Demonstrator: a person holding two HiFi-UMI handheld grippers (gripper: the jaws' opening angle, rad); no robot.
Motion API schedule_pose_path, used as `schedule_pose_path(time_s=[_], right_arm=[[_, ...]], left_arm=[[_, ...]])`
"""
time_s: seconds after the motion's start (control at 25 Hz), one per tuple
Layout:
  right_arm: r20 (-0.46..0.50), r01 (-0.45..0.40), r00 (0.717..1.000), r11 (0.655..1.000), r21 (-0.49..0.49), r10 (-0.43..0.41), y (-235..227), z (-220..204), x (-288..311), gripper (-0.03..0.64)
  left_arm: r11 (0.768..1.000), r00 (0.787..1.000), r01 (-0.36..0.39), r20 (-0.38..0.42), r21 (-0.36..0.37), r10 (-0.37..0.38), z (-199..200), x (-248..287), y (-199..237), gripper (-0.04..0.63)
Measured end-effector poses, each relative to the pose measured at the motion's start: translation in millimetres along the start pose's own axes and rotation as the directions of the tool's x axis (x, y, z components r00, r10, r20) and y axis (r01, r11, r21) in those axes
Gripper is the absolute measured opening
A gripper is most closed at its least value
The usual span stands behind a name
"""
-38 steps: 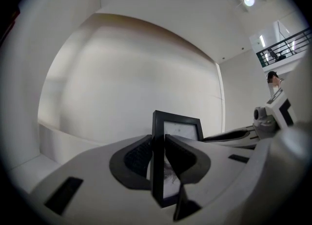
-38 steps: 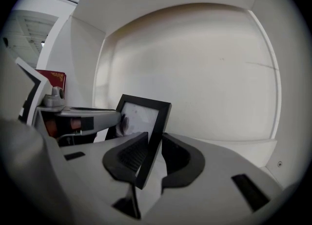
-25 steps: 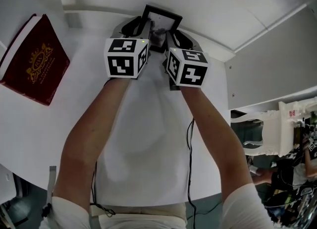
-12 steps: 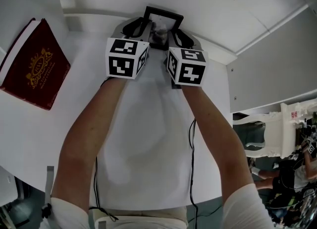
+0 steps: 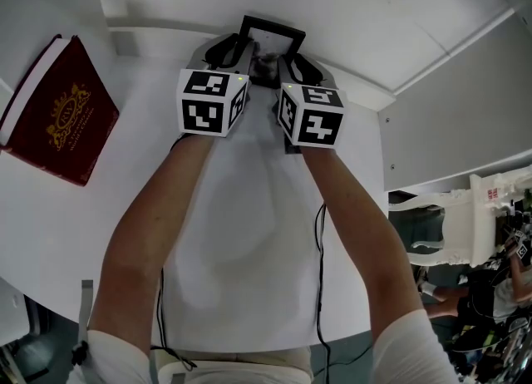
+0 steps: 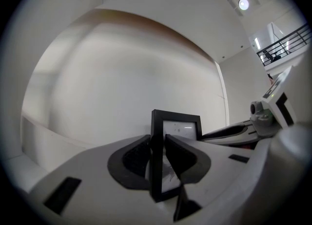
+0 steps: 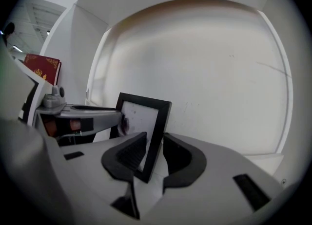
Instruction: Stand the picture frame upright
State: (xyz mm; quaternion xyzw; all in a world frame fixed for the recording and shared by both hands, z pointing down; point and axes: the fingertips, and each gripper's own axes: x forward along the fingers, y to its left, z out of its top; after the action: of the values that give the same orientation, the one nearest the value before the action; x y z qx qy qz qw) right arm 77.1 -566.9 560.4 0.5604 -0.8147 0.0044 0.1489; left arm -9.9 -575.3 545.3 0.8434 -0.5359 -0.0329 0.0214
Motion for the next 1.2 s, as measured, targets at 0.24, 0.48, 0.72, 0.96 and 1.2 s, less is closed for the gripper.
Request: schedule_pose_path(time_s=[0.24, 0.48, 0.72, 0.96, 1.2], right_arm=[[-0.011, -0.006, 1.000, 1.000, 0.006, 0.006, 2.3, 0.7, 0.6, 0.140], [-0.024, -0.004, 1.000, 1.000, -0.001, 0.004, 4.7, -0.1, 0.7, 0.166], [-0.033, 0.002, 0.999, 1.000, 0.004, -0.002, -1.3, -0.8, 0.3, 0.186], [-0.036, -0.007, 0.999, 1.000, 0.008, 0.007, -1.7, 3.1, -1.4, 0.193], [-0.065, -0.005, 0.998, 1.000, 0.028, 0.006, -1.9, -2.5, -9.0, 0.202]], left_arm=[[1.000, 1.000, -0.001, -0.009, 0.001, 0.001, -0.3, -1.1, -1.3, 0.091], [1.000, 1.000, -0.004, -0.018, 0.002, 0.004, -1.0, -2.6, -1.0, 0.092], [1.000, 1.000, -0.002, -0.025, -0.002, 0.002, 0.9, -1.1, -2.1, 0.097], [1.000, 0.999, -0.019, -0.037, -0.006, 0.019, 3.3, -3.4, 1.0, 0.109], [1.000, 0.997, -0.011, -0.070, 0.001, 0.011, 2.7, -11.6, -4.4, 0.114]])
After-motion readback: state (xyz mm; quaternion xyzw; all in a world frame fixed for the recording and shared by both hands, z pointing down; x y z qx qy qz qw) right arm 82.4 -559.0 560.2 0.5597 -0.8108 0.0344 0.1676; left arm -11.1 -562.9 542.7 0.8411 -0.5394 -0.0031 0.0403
